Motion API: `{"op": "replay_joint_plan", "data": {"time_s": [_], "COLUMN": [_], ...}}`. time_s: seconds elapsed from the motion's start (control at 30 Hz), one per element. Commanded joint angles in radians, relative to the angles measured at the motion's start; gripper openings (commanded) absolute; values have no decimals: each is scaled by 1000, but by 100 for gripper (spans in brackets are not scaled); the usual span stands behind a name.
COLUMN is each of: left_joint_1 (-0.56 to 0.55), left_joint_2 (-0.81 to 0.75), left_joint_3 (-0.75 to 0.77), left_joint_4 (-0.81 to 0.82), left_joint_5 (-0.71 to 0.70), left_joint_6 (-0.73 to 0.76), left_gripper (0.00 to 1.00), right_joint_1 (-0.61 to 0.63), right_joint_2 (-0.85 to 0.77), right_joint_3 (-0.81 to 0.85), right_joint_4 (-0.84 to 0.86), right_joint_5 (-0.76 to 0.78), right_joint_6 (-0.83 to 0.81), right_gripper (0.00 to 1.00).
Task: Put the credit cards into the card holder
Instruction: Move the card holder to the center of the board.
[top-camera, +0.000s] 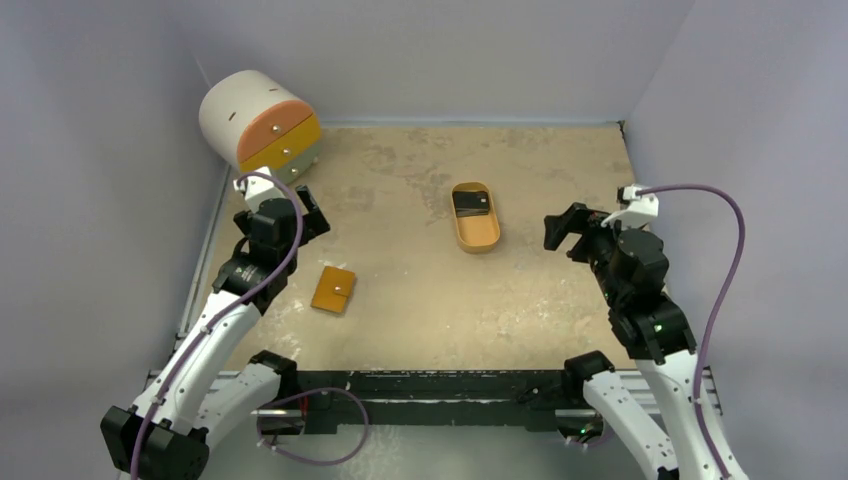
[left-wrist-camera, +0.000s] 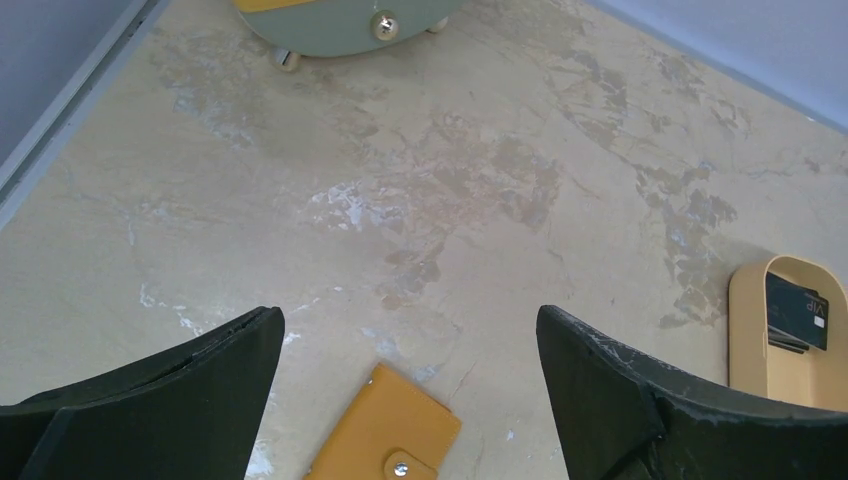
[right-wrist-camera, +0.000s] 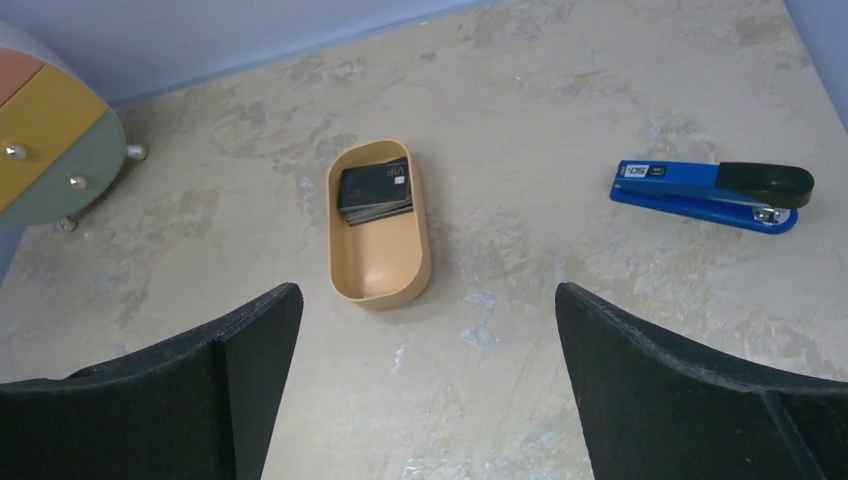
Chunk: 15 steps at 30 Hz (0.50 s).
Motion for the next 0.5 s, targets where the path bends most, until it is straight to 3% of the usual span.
{"op": "replay_joint_plan", "data": {"time_s": [0.0,0.3,0.47], "left_joint_1": [9,10,11], "left_joint_2": [-4,15,59], "left_joint_3": [6,7,49], "left_joint_4": [34,19,-137], "left_joint_5": [-3,17,11], "left_joint_6": [-33,-47,-114], "left_gripper": [98,99,97], "right_joint_1": [-8,-10,-10], "right_joint_2": [-21,19,57], "right_joint_3": [4,58,90], "right_joint_4": [-5,-28,-76], "right_joint_5": [-8,-82,-167], "right_joint_6": [3,-83,-97], "right_gripper": [99,98,94]}}
